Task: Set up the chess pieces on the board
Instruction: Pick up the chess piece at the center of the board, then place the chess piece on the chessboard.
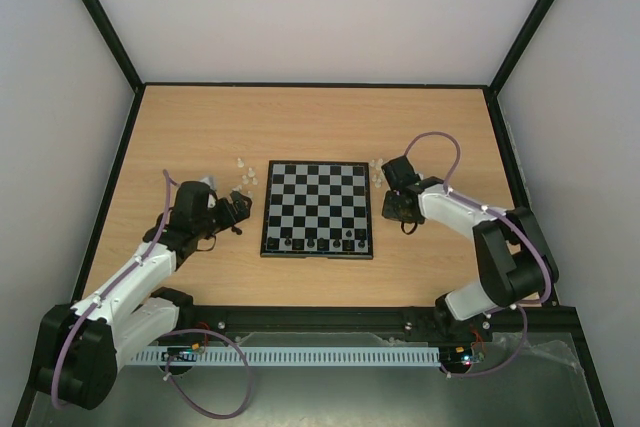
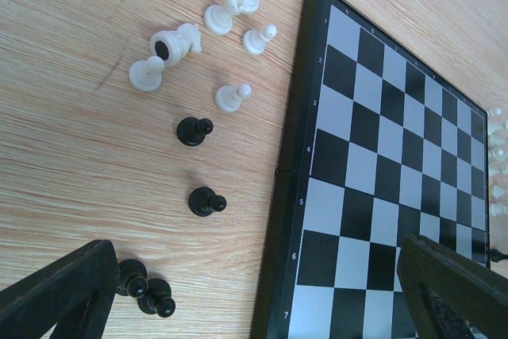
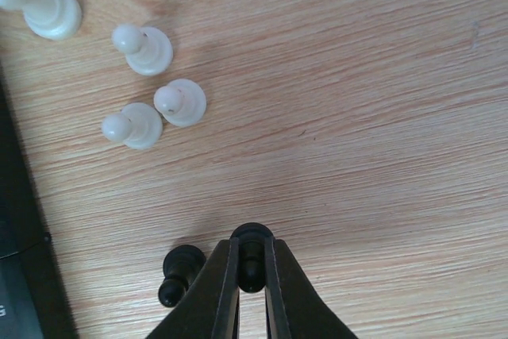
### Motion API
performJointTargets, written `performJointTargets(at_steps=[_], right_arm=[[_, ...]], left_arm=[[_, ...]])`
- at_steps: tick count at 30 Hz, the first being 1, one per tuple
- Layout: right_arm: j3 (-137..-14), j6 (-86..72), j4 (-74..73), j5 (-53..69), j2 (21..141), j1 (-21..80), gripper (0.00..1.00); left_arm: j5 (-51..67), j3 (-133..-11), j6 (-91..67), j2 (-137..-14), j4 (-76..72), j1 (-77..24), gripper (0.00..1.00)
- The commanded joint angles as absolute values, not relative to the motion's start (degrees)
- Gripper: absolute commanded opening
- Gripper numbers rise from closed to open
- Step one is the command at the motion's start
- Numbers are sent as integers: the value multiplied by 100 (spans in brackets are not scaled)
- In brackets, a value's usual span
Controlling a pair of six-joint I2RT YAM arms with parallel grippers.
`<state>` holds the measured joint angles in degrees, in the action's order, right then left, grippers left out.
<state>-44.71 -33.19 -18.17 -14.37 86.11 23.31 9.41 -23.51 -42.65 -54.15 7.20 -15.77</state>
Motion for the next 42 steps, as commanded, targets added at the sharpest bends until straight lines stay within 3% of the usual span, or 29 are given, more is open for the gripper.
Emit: performJointTargets(at_steps=[1, 11, 21, 42], right_arm=[[-4635, -3248, -2241, -1490, 8333, 2321, 1], [-5315, -3505, -3075, -1202, 7805, 3720, 1], [-5984, -3758, -3091, -1180, 8869, 4998, 2], [-6164, -3908, -3048, -1372, 9820, 5431, 4]], left_arm=[[935, -2339, -4219, -5412, 690, -1547, 99], [940, -2280, -4267, -5359, 670, -1547, 99], [917, -2211, -4302, -5270, 722, -1547, 99], [896, -2175, -4285, -5186, 765, -1547, 99]])
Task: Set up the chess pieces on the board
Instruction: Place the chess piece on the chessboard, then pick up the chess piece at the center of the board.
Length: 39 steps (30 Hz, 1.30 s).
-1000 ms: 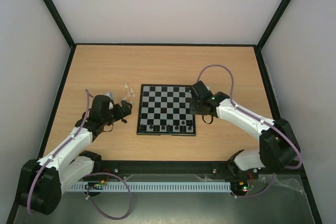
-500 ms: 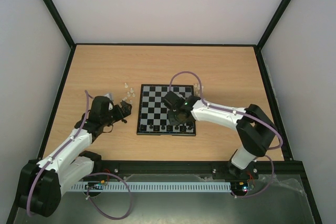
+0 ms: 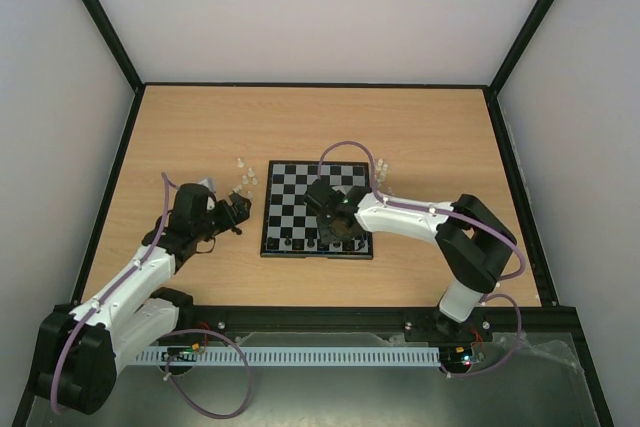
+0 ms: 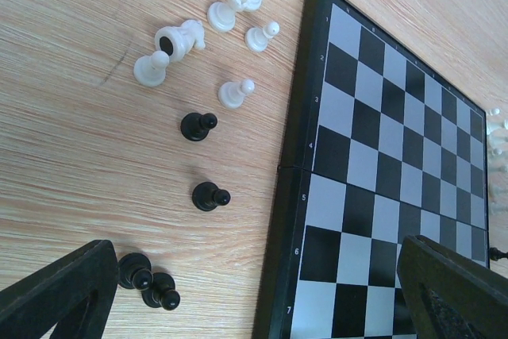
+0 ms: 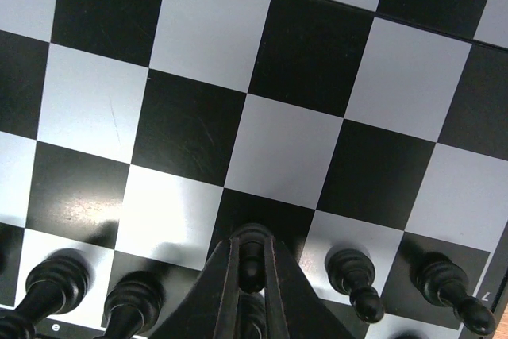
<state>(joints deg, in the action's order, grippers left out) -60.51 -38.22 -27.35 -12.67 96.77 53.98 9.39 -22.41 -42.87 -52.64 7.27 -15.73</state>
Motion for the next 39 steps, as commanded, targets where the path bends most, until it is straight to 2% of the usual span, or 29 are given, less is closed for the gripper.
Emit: performJointTargets(at_steps=[1, 5, 12, 17, 23, 27, 33, 39], right_arm=[[-6163, -3904, -3045, -1371, 9825, 5429, 5], [-6140, -3911, -3058, -1362, 9794, 5433, 7], [-6172, -3913, -3115, -1397, 9678, 5432, 21], [-6388, -3908, -3229, -1561, 9545, 5432, 23], [-6928, -3875, -3552, -1988, 9296, 5381, 33], [-6850, -3726, -3642, -2051, 8940, 4940, 35], [-5952, -3502, -3453, -1919, 8417, 3959, 37], [-5162, -3300, -2995, -1625, 8411, 3217, 40]], left_arm=[[896, -2171, -4281, -5183, 772, -1549, 99], [896, -2164, -4282, -5185, 770, -1547, 99], [914, -2168, -4296, -5182, 752, -1547, 99], [914, -2179, -4290, -5168, 764, -1552, 99], [897, -2210, -4280, -5193, 789, -1547, 99], [896, -2229, -4272, -5194, 807, -1548, 99], [967, -2232, -4289, -5191, 768, -1539, 99], [1063, -2201, -4233, -5061, 710, -1544, 99]])
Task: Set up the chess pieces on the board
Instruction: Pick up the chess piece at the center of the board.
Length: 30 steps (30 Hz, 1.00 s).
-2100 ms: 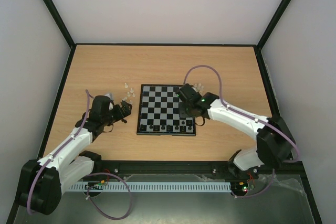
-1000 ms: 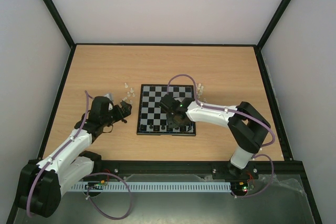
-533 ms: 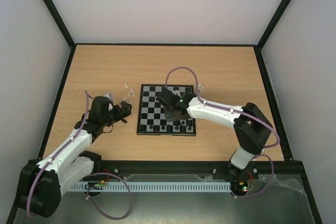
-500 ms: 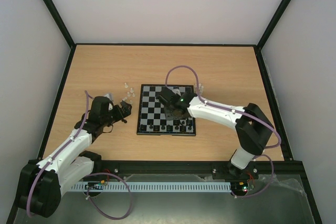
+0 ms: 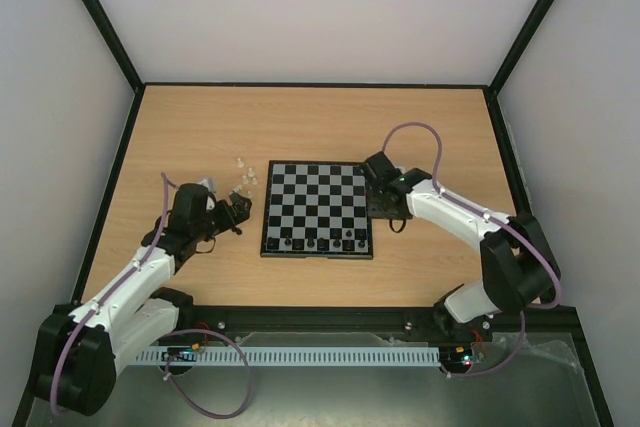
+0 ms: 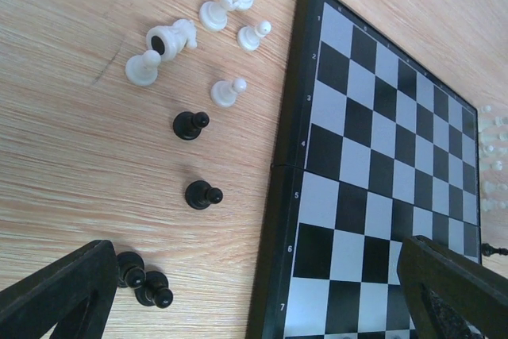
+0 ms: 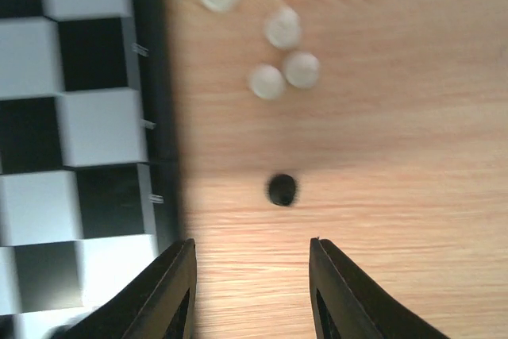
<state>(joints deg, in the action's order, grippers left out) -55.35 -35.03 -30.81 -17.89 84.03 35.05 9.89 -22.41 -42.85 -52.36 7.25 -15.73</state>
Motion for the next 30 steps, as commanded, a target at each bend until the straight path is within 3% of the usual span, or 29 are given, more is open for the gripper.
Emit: performJointTargets(at_steps=[1, 20, 30], right_arm=[[-5091, -3278, -2924, -1601, 8455, 3161, 40], [-5012, -3097, -2208, -1362, 9283, 2687, 26], [-4994, -3059, -2358, -1449, 9069, 2691, 1]], left_arm=[[1051, -2210, -4213, -5027, 737, -1541, 99], [951, -2274, -4126, -5010, 880, -1543, 99], [923, -2251, -4137, -4966, 905, -1540, 99]])
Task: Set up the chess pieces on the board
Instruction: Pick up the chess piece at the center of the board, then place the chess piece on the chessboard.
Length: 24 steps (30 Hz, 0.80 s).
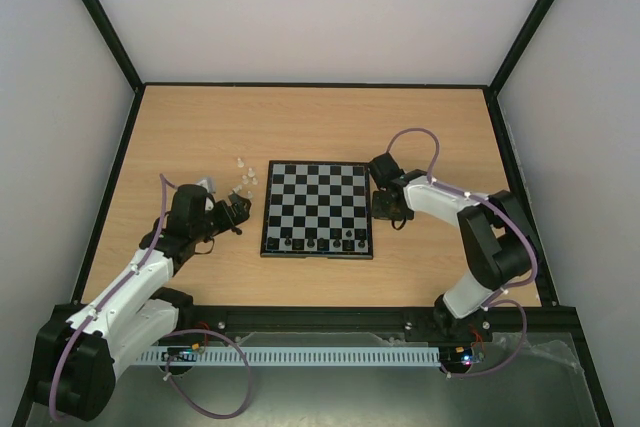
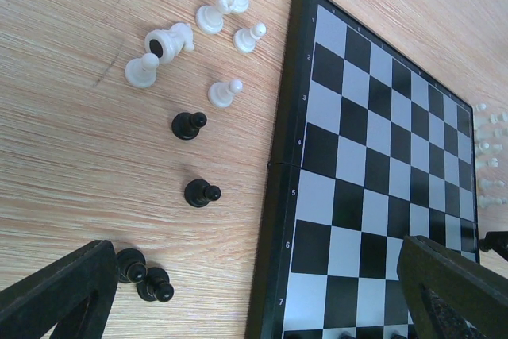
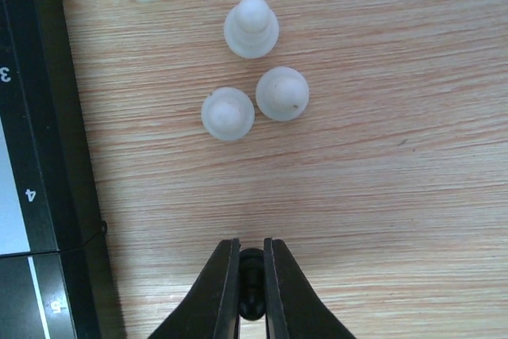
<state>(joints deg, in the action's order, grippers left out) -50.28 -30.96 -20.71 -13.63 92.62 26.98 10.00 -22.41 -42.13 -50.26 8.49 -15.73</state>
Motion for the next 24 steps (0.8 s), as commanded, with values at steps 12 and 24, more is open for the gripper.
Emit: performJointTargets(at_steps=[12, 24], right_arm=[[-6003, -3294, -3097, -1089, 8506, 4236, 2], [-6675, -3560, -3256, -1253, 9722, 5457, 2]], left_arm=[[901, -2149, -4218, -4977, 830, -1540, 99], [762, -2146, -4289, -4880, 1002, -1540, 99]])
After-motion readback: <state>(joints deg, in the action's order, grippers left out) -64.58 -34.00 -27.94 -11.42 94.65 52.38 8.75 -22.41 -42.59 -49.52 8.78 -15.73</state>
